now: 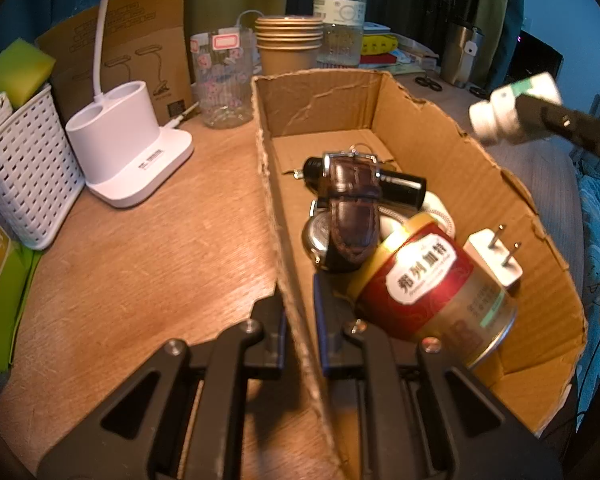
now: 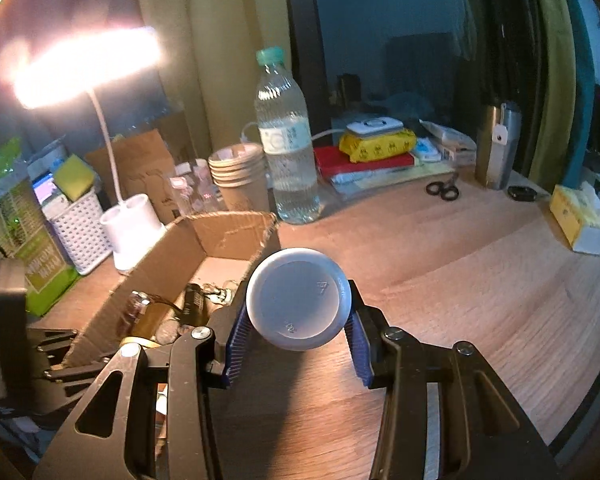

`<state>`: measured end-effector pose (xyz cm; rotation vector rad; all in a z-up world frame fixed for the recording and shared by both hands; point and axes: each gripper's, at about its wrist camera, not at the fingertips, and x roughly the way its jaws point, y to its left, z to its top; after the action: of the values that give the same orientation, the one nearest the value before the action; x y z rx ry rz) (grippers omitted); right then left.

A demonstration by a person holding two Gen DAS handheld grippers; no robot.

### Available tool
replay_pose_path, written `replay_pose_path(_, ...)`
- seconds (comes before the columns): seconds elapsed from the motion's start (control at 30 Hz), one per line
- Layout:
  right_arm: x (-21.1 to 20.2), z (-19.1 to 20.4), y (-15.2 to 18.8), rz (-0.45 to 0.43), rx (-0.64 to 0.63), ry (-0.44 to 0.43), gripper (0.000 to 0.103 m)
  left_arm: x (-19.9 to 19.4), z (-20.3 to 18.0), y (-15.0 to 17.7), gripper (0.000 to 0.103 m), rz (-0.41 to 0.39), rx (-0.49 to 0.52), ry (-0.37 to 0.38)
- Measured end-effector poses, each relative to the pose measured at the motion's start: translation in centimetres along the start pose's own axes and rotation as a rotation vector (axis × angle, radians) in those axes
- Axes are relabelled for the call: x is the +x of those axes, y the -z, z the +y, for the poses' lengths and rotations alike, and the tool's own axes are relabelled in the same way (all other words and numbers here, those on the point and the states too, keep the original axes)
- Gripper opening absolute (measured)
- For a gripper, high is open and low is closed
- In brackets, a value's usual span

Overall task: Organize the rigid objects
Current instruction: 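Lower the pill bottle into the box and open the right gripper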

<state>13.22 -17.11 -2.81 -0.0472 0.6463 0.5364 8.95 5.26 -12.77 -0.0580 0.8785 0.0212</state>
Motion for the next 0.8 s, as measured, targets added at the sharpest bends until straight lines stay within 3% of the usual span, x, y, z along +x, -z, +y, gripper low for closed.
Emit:
replay_pose_path(0.3,-2.0,2.6,-0.8,-0.049,-0.048,-0.048,0.046,0.0,0.0,0.0,0.013,0.000,0.000,0.000)
replay_pose_path(0.8,1.3,5.4,-0.2,0.008,-0.103,-0.082,0.046,0.0,0.0,0.0,0.012,0.000,0.000,0.000)
